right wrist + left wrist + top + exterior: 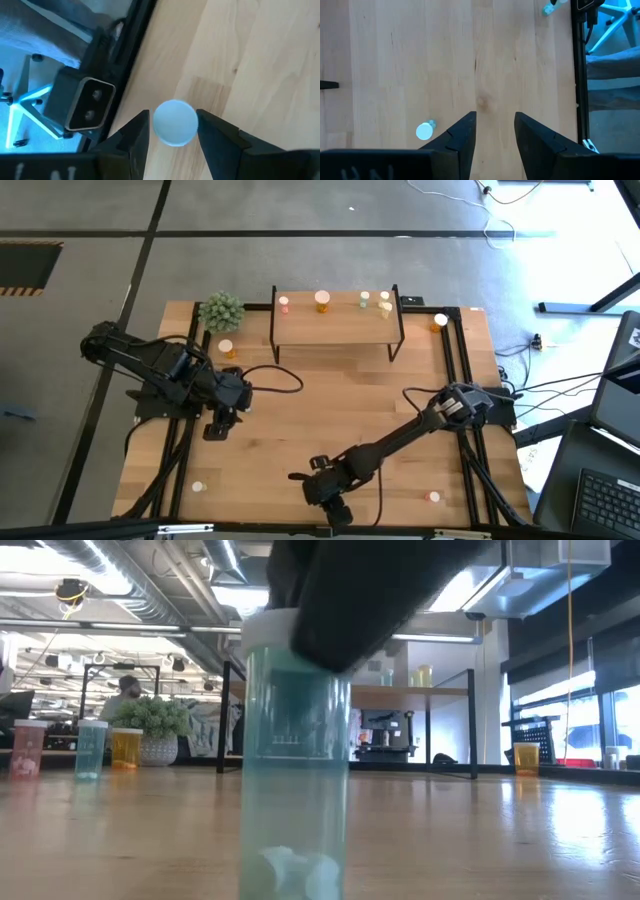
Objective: Pick and place medicine bottles onto shelf by color
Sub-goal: Put the bottom blue medicine bottle on the shelf
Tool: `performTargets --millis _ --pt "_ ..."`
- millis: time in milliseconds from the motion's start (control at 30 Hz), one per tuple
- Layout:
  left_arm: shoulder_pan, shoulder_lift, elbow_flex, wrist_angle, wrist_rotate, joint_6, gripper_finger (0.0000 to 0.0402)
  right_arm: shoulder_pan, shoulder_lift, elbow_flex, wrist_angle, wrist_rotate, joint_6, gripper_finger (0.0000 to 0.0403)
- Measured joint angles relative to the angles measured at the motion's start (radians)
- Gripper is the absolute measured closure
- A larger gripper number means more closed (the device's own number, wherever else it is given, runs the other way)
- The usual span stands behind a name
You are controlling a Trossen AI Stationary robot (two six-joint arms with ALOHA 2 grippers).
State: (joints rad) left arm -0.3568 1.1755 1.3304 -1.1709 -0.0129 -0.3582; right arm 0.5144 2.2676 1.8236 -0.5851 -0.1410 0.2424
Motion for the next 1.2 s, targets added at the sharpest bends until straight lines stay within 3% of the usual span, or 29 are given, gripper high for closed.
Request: performTargets --millis 333,633,1200 --pt "0.000 0.000 0.000 0.003 0.000 0.001 0.0273 0.000 -0.001 0.000 -0.003 0.001 0.016 0.0242" --pt "0.000 0.000 0.000 0.004 0.000 0.001 0.0273 0.000 -0.001 0.001 -0.002 0.002 0.018 0.0292" --pt "0.000 0.000 0.000 0.005 0.000 0.002 0.0273 -0.006 -0.001 0.001 -0.004 0.026 0.066 0.0288"
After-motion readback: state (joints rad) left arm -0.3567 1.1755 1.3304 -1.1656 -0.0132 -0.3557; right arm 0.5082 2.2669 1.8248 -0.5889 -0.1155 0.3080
